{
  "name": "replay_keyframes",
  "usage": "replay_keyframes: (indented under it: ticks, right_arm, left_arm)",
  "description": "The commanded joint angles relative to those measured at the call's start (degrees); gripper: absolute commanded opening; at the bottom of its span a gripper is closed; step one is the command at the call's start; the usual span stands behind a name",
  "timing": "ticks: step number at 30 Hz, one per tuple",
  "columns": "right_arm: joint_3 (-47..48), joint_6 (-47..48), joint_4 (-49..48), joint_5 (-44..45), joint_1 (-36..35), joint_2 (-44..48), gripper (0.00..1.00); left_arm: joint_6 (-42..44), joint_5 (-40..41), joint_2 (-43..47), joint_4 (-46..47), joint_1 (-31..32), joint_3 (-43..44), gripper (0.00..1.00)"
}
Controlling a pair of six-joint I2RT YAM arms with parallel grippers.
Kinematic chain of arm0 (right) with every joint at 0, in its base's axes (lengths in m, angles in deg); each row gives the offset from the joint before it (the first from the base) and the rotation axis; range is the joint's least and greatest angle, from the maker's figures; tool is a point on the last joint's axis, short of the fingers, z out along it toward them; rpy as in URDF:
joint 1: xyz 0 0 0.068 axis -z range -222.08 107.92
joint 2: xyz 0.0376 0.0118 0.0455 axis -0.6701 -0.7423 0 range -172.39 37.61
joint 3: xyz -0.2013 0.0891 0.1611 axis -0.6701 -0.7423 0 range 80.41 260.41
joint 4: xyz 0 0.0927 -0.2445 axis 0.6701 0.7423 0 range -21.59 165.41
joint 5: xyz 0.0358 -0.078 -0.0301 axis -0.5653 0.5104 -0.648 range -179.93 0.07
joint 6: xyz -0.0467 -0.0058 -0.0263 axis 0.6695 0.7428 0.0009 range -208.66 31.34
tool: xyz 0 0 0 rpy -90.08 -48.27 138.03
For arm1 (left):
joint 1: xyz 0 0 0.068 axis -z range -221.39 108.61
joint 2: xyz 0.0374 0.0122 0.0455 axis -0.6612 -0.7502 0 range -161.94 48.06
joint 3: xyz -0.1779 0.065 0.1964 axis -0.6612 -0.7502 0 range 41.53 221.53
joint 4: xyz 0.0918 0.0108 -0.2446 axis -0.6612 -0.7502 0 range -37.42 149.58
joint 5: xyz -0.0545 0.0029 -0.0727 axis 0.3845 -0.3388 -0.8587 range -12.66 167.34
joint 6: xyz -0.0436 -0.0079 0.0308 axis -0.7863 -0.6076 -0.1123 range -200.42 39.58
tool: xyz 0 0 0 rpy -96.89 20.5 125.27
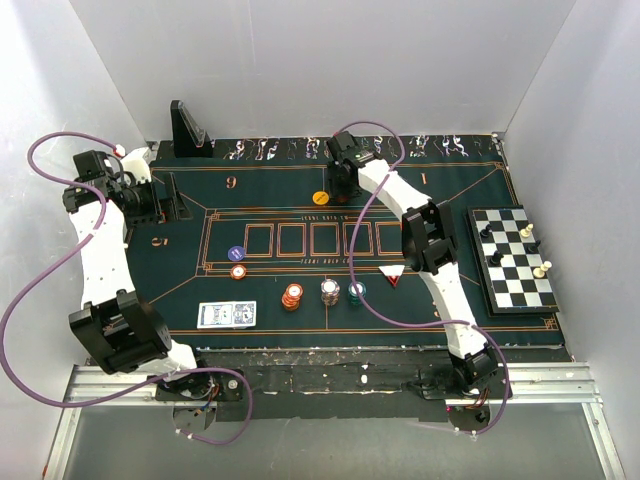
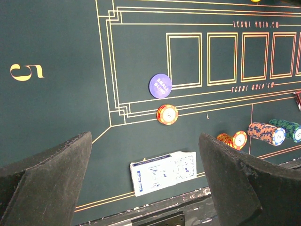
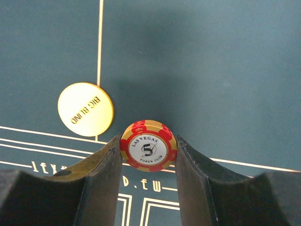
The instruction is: Distribute texas hold em gaming equipment
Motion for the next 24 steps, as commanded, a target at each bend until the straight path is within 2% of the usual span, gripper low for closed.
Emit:
replay_keyframes:
  ticks: [1, 5, 8, 9, 12, 14, 16, 20, 24]
  right_arm:
    - [4.6, 0.6, 0.3, -1.5, 0.2, -1.6, 0.03]
    - [4.5, 0.5, 1.1, -2.6, 0.3, -2.0, 0.21]
    - [1.5, 0.4, 0.3, -2.0, 0.3, -0.3, 0.31]
    - [0.3, 0.3, -0.1, -1.7, 0.3, 0.5, 0.38]
    - [-0.3, 0.6, 0.4, -1.1, 0.3, 1.8, 0.68]
    - [-0.5, 0.8, 0.5, -0.7, 0.3, 3.2, 0.78]
    - [-1.4, 0.9, 0.6, 0.0, 0.2, 5.1, 0.83]
    - [-4.4, 0.7, 0.4, 2.0, -0.7, 11.5, 0.86]
    - [-12.4, 1.5, -1.6, 3.9, -4.8, 22.6, 0.88]
  left_arm:
    - [0.9, -1.3, -0.1, 0.1, -0.4, 0.3, 0.98]
    - [0.9, -1.4, -0.2, 0.0, -0.3, 0.3, 0.98]
    - [0.7, -1.5, 0.0, 0.1, -0.3, 0.4, 0.98]
    - [0.5, -1.6, 0.2, 0.1, -0.4, 0.3, 0.98]
    - [0.4, -1.9, 0.6, -0.2, -0.3, 0.2, 0.98]
    - [0.3, -1.9, 1.1, -0.3, -0.4, 0.1, 0.98]
    - [0.3, -1.8, 1.5, -0.5, -0.3, 0.1, 0.98]
    - [0.9, -2.6, 2.5, -1.8, -0.3, 1.0, 0.98]
    - [0.3, -2.9, 3.1, -2.4, -0.3, 1.9, 0.98]
